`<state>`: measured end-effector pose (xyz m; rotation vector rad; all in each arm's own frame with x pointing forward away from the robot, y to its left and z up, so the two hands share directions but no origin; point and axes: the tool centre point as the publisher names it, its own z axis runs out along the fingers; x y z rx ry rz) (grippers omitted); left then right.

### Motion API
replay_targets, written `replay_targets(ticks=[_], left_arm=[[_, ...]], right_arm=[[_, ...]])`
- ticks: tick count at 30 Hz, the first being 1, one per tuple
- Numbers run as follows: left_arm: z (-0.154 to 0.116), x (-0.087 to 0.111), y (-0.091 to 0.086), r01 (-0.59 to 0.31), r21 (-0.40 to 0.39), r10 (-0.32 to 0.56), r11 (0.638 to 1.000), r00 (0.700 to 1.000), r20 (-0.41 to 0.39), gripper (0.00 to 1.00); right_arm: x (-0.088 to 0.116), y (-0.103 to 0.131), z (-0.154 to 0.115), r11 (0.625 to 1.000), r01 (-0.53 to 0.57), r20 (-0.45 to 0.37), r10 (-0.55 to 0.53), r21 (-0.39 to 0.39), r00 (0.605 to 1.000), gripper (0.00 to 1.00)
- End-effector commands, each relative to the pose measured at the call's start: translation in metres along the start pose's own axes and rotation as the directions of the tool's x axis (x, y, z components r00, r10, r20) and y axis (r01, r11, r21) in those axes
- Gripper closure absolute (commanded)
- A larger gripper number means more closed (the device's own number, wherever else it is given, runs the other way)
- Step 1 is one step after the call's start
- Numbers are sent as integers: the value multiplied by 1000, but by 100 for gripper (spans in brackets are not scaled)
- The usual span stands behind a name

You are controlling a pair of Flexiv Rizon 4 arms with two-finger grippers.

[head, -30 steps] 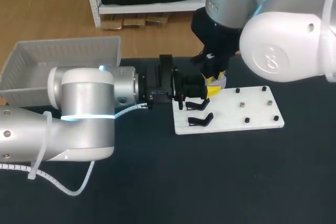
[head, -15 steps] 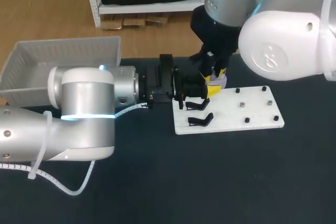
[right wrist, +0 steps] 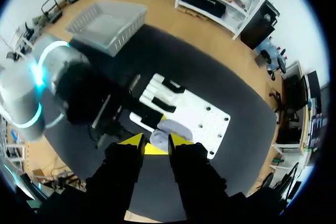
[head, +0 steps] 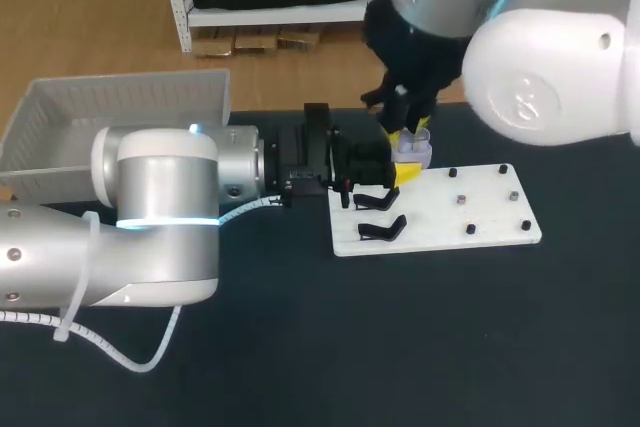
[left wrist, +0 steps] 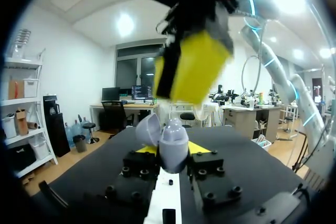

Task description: Pick up each earbud case from the left stands, insert the matching earbuds, close the lid, and place the case in the box.

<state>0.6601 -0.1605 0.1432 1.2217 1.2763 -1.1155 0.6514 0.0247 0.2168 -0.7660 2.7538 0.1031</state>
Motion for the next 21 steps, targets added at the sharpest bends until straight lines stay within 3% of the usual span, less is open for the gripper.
replay_targets(ticks=[1, 7, 13, 21], left_arm=[[1, 1, -2, -5, -10, 5, 1000, 1000, 7, 100], [1, 1, -2, -5, -10, 5, 1000, 1000, 7, 100], [1, 1, -2, -5, -10, 5, 1000, 1000, 7, 100], [1, 1, -2, -5, -10, 5, 1000, 1000, 7, 100]], right_arm=[[-3, -11, -10, 999, -43, 60, 43, 4, 997, 71], [-30, -31, 13, 989, -149, 87, 148, 2, 985, 67], [-44, -53, 40, 973, -231, 107, 227, 22, 968, 67], [-23, -53, 56, 969, -243, 57, 240, 35, 969, 69]])
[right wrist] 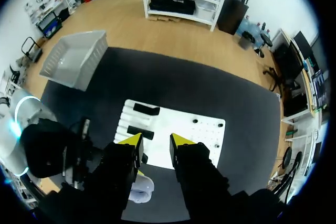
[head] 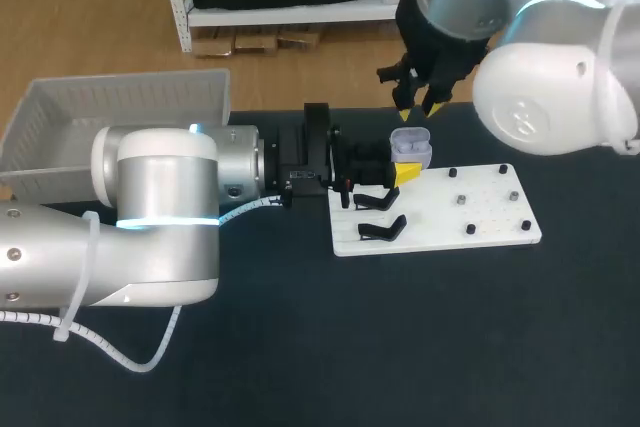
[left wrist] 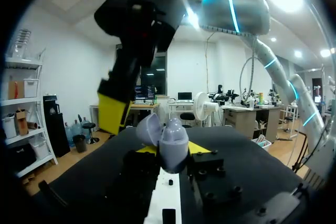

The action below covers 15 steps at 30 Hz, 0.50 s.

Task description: Pick up each earbud case from the left stands, insert the matching earbuds, close the lid, and place the case in the box.

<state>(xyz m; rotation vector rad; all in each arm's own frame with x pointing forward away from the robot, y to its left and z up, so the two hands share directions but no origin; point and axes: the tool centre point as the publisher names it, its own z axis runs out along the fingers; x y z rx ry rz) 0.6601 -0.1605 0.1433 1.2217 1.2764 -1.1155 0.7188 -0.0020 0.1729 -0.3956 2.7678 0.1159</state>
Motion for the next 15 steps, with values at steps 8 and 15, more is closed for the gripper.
replay_targets(ticks=[8, 15], left_arm=[[1, 2, -2, -5, -10, 5, 1000, 1000, 7, 100], [1, 2, -2, -5, -10, 5, 1000, 1000, 7, 100]], right_arm=[[28, 2, -15, 1000, 3, -7, -3, 5, 1000, 70], [37, 5, -15, 1000, -4, -18, 4, -9, 1000, 69]])
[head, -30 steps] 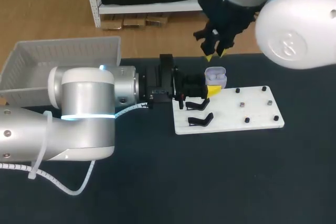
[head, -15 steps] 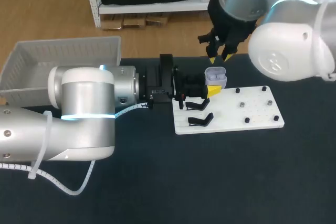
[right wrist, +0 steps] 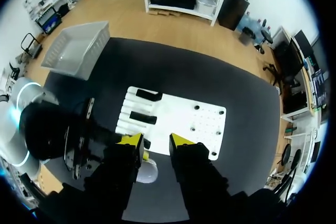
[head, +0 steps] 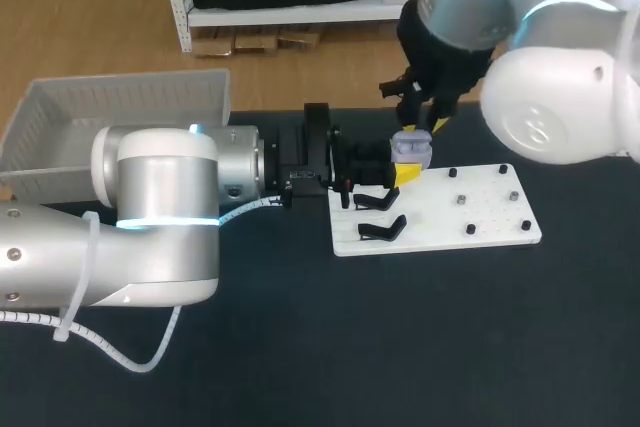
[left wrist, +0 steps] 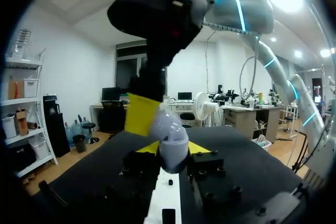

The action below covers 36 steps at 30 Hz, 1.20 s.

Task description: Pick up each earbud case from the left stands, insert the matching earbuds, close the lid, and place the case in the box.

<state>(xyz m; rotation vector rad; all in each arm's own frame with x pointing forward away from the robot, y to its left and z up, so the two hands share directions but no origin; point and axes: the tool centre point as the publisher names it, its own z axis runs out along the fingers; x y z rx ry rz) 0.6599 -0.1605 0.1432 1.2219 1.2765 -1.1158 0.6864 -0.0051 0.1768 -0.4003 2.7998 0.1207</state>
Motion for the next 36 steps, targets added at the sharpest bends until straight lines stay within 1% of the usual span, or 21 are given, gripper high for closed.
replay_targets(ticks=[1, 3, 6, 8, 9, 10, 11, 12, 13, 16, 17, 19, 22, 23, 24, 25, 27, 29, 31, 33, 36], left_arm=[[1, 1, -2, -5, -11, 5, 1000, 1000, 7, 100], [1, 1, -2, -5, -11, 5, 1000, 1000, 7, 100], [1, 1, -2, -5, -11, 5, 1000, 1000, 7, 100], [1, 1, -2, -5, -11, 5, 1000, 1000, 7, 100], [1, 1, -2, -5, -11, 5, 1000, 1000, 7, 100], [1, 1, -2, -5, -11, 5, 1000, 1000, 7, 100], [-4, -6, 0, -23, -13, 24, 1000, 1000, 15, 100], [-9, -11, 2, -36, -16, 37, 999, 999, 23, 100], [-15, -16, 4, -50, -17, 50, 999, 998, 27, 100], [-37, -33, 12, -85, -44, 88, 995, 994, 67, 100], [-49, -40, 17, -107, -55, 111, 993, 992, 63, 100], [-65, -46, 24, -136, -65, 139, 989, 989, 55, 100], [-108, -55, 49, -192, -100, 192, 976, 981, -3, 100], [-119, -56, 54, -197, -107, 197, 975, 980, -11, 100], [-139, -59, 64, -215, -139, 216, 967, 976, -7, 100], [-155, -61, 73, -223, -144, 225, 964, 974, -6, 100], [-181, -60, 88, -234, -179, 236, 956, 972, -9, 100], [-211, -54, 107, -229, -178, 231, 957, 973, -10, 100], [-229, -49, 119, -238, -182, 236, 954, 971, -34, 100], [-254, -34, 139, -217, -209, 213, 953, 976, -45, 100], [-280, -18, 156, -210, -246, 202, 946, 978, -61, 100]], right_arm=[[9, -1, 0, 1000, -3, 13, 3, -2, 1000, 69], [8, -1, 0, 1000, -11, 24, 11, -2, 1000, 69], [1, -7, -11, 998, -53, 66, 54, -16, 996, 69], [-2, -14, -19, 996, -91, 108, 93, -22, 990, 67], [-3, -19, -23, 993, -110, 123, 114, -38, 986, 65], [-2, -24, -28, 990, -128, 144, 135, -53, 980, 46], [-2, -26, -29, 989, -136, 161, 143, -57, 977, 0], [0, -29, -32, 985, -160, 184, 171, -72, 968, 0], [1, -31, -34, 980, -177, 185, 192, -93, 964, 0], [12, -36, -35, 975, -195, 209, 215, -108, 954, 0], [18, -38, -34, 970, -208, 204, 230, -126, 952, 0], [28, -41, -31, 960, -238, 185, 263, -148, 947, 0], [46, -44, -22, 951, -271, 146, 292, -152, 945, 0], [50, -45, -20, 950, -277, 139, 297, -148, 945, 0], [57, -45, -16, 945, -290, 122, 309, -148, 943, 0], [63, -46, -14, 942, -301, 115, 318, -146, 941, 0], [70, -48, -12, 933, -330, 102, 345, -142, 933, 0], [79, -48, -10, 926, -349, 88, 363, -143, 928, 0], [86, -47, -10, 921, -358, 86, 373, -153, 924, 0], [93, -45, -12, 913, -369, 92, 388, -172, 917, 0], [99, -42, -15, 905, -379, 111, 405, -194, 908, 0]])
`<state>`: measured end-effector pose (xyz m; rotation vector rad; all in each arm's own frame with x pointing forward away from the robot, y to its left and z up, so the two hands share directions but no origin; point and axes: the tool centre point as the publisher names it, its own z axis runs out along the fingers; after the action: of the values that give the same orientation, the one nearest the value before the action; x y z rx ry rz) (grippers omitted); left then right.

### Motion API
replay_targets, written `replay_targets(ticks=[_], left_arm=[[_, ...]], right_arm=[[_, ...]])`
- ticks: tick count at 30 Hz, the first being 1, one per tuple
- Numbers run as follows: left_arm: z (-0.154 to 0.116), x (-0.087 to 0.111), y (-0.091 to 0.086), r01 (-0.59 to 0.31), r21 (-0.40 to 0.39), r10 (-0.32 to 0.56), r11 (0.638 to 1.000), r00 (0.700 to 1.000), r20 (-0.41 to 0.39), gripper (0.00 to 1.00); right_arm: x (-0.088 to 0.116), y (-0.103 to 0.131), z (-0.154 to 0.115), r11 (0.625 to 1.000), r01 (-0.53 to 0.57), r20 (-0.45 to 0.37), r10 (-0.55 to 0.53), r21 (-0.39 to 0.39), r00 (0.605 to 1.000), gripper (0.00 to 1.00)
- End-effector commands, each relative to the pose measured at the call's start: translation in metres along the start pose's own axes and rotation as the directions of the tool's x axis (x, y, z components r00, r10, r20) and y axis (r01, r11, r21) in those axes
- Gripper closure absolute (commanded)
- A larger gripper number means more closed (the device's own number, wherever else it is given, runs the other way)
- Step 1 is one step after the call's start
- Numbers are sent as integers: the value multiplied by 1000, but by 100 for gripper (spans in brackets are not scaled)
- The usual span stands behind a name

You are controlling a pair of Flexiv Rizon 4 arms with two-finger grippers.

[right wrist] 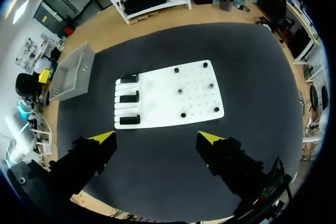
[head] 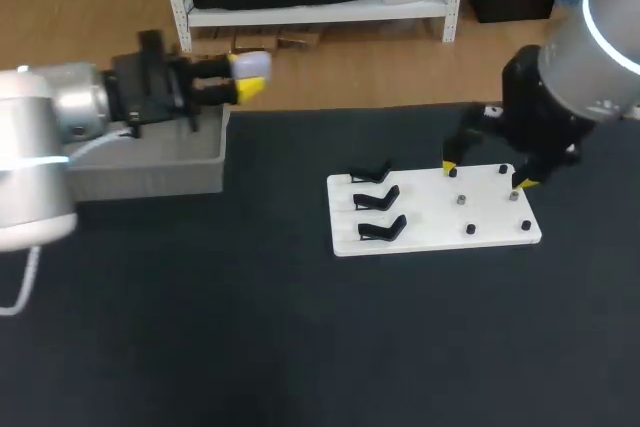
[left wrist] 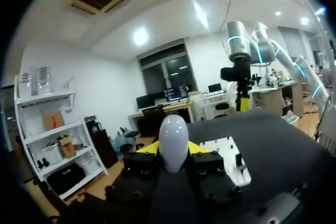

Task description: Pick up each earbud case from the left stands, insert the matching earbuds, close the lid, and place the case in the box.

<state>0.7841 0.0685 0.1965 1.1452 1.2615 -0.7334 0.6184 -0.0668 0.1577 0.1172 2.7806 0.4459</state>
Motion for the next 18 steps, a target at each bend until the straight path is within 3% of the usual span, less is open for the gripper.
replay_targets(ticks=[1, 9, 12, 18], left_arm=[[-55, 31, 33, 14, 9, -14, 1000, 1000, -5, 100], [-86, 80, 62, 96, -59, -102, 994, 990, -102, 100], [-90, 97, 64, 122, -78, -134, 989, 976, -174, 100], [-94, 134, 64, 197, -102, -216, 975, 945, -245, 100]], right_arm=[[16, -5, -8, 1000, -13, 89, 15, -27, 996, 0], [32, -8, -10, 997, -77, 98, 76, 4, 992, 0], [36, -8, -11, 996, -92, 98, 91, 11, 991, 0], [41, -8, -9, 994, -110, 89, 107, 23, 990, 0]])
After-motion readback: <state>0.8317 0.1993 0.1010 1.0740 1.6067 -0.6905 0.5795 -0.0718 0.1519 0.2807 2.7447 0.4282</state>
